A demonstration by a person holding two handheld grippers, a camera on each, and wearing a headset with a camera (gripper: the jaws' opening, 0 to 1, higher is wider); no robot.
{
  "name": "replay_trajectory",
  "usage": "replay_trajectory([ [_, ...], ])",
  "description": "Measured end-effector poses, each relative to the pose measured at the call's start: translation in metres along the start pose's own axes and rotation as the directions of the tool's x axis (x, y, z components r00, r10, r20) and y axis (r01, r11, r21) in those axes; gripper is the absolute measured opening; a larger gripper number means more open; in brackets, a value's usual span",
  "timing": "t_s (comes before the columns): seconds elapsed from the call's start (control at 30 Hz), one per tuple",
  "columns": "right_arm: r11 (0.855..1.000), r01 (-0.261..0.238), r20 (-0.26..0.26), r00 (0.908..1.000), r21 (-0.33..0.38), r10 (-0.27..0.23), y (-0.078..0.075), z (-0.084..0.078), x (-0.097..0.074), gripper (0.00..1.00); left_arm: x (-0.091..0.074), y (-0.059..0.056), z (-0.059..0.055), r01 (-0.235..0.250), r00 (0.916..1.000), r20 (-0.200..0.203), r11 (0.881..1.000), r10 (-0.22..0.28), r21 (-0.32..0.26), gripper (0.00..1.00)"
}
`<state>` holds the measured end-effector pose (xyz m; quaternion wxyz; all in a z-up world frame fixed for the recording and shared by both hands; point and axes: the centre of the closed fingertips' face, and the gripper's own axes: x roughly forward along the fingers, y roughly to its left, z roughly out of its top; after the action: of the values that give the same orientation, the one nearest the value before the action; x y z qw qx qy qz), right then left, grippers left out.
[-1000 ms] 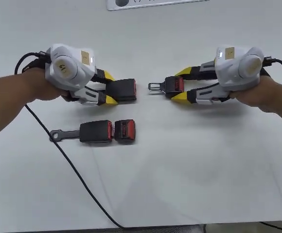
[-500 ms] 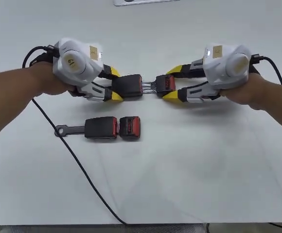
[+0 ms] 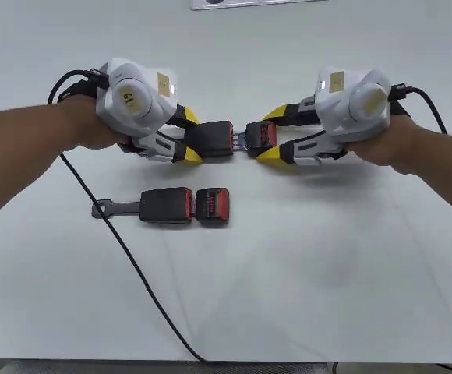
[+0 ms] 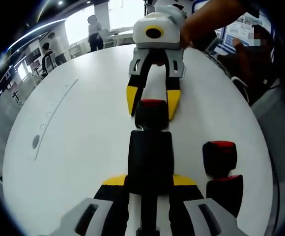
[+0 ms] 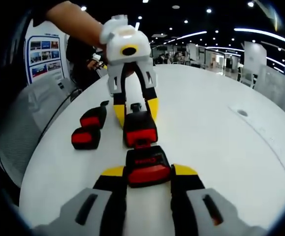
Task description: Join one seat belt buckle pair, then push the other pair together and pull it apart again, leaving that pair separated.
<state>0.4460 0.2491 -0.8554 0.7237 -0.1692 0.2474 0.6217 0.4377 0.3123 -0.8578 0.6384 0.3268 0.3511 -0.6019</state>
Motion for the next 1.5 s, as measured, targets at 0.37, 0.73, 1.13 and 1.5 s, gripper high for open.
replay_trajectory([
  [0.37,1.000,0.005,-0.015,0.9999,0.010,-0.005,-0.0002,0.0036,0.0054,0.34,-0.0002,0.0014,-0.0021,0.002,1.0000,0.005,1.000,-0.002,0.002,0.31],
  [0.73,1.000,0.026,-0.026,0.9993,0.015,-0.025,-0.0003,0.0027,0.0054,0.34,0.0004,0.0019,-0.0022,0.002,1.0000,0.003,1.000,-0.002,-0.001,0.31],
  [1.13,0.999,0.042,-0.027,0.9988,0.014,-0.042,0.0013,0.0029,0.0046,0.35,0.0001,0.0015,-0.0015,0.001,1.0000,0.002,1.000,-0.001,-0.003,0.31],
  [1.5,0.999,0.050,-0.033,0.9982,-0.003,-0.050,0.0025,0.0026,0.0043,0.35,0.0000,0.0019,-0.0019,0.001,1.0000,0.002,1.000,-0.001,-0.007,0.32],
])
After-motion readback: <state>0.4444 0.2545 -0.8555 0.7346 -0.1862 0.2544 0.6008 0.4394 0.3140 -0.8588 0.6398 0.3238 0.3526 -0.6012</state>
